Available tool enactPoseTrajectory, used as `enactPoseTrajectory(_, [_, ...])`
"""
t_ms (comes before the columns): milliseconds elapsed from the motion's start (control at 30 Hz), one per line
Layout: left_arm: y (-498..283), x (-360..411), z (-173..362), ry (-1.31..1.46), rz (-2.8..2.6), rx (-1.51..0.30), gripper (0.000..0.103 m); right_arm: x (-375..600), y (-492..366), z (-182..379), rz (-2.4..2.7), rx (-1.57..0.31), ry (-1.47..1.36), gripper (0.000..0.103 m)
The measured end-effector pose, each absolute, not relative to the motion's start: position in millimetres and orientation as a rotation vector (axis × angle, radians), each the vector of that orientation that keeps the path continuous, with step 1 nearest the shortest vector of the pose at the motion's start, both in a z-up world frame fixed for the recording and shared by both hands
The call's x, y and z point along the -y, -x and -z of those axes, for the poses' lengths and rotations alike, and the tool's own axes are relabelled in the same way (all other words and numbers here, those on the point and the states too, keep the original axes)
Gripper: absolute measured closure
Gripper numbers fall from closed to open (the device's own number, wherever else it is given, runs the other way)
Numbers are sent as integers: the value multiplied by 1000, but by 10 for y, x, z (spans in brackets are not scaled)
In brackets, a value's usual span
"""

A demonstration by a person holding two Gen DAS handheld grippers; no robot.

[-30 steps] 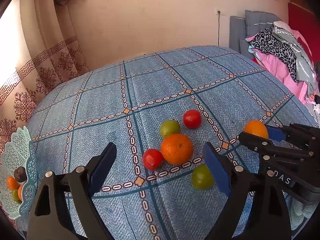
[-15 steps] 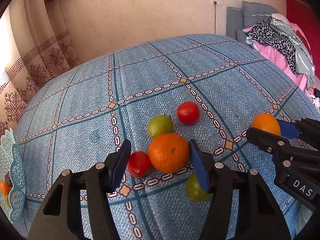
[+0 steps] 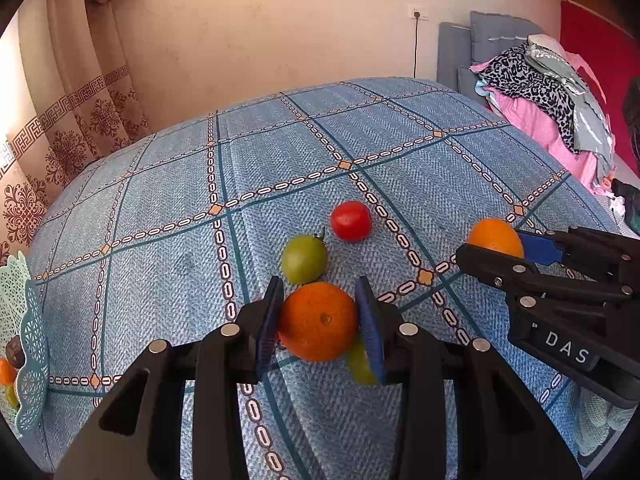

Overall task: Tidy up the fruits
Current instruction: 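Grasp the large orange with the left tool while the right tool holds its orange, then carry both held oranges over the teal basket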

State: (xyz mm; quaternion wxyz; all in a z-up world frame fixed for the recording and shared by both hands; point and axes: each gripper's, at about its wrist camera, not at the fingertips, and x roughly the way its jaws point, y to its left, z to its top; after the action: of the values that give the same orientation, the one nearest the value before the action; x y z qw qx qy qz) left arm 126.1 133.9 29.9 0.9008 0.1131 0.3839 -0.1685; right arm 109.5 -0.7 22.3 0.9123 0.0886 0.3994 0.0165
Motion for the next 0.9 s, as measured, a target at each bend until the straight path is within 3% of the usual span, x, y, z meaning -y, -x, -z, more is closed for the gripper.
enactPoseTrajectory(900, [-1149, -2245, -933, 19, 219, -701, 65, 87, -963, -376, -80, -743, -216, 67])
